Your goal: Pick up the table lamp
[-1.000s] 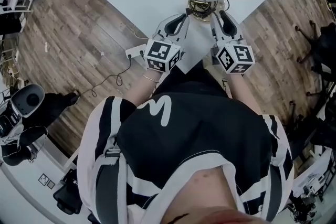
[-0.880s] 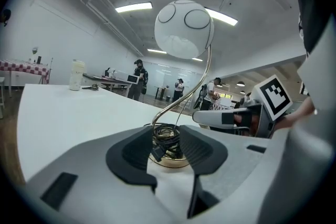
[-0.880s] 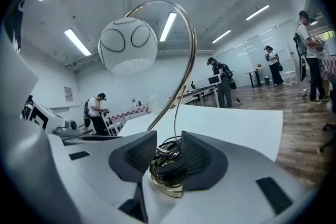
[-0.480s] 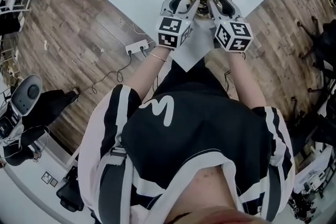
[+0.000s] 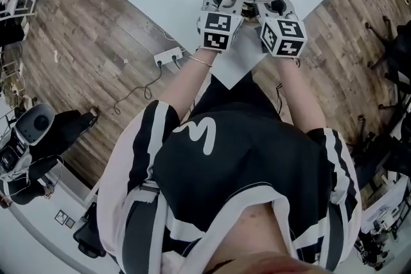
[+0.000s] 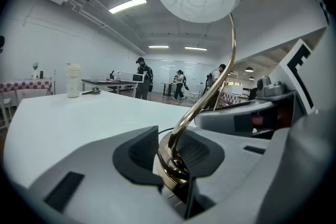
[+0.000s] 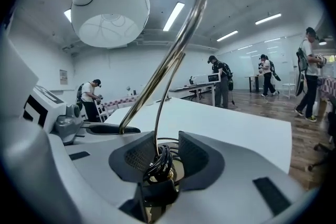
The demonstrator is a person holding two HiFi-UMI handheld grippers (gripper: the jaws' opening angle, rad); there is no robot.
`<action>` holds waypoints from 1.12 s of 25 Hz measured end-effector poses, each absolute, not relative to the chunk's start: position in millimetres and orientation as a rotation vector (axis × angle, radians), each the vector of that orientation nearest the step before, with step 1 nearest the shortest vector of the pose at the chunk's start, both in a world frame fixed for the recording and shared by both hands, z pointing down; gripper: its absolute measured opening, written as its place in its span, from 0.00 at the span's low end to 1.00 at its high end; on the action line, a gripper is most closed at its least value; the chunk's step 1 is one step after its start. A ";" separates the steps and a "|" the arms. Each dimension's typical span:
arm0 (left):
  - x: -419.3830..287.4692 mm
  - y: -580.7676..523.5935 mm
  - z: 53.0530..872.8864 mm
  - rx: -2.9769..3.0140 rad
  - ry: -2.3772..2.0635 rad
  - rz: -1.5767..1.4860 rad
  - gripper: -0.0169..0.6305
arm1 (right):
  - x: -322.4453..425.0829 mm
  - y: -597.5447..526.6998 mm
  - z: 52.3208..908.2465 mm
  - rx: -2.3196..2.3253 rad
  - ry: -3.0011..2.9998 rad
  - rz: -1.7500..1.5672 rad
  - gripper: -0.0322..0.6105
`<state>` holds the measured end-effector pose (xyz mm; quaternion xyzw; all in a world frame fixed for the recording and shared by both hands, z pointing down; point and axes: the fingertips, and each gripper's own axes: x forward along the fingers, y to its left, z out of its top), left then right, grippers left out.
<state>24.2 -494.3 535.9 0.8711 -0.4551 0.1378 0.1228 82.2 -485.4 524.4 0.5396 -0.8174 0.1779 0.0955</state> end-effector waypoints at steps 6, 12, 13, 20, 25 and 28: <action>36.8 -495.1 533.2 2.562 -1.287 0.346 0.09 | 74.0 -503.1 524.2 1.540 -2.462 0.524 0.24; 39.1 -496.7 530.0 2.560 -1.305 0.338 0.05 | 66.5 -501.5 517.7 1.495 -2.480 0.371 0.10; 39.0 -497.0 530.3 2.551 -1.307 0.331 0.05 | 66.4 -501.4 516.1 1.501 -2.481 0.360 0.10; 34.8 -496.6 531.9 2.504 -1.343 0.304 0.05 | 65.7 -498.1 496.3 1.529 -2.563 0.257 0.08; 33.5 -493.0 530.8 2.498 -1.363 0.291 0.05 | 66.9 -494.7 494.7 1.560 -2.581 0.252 0.07; 32.7 -492.9 525.2 2.485 -1.385 0.267 0.05 | 68.5 -493.7 491.2 1.585 -2.589 0.273 0.07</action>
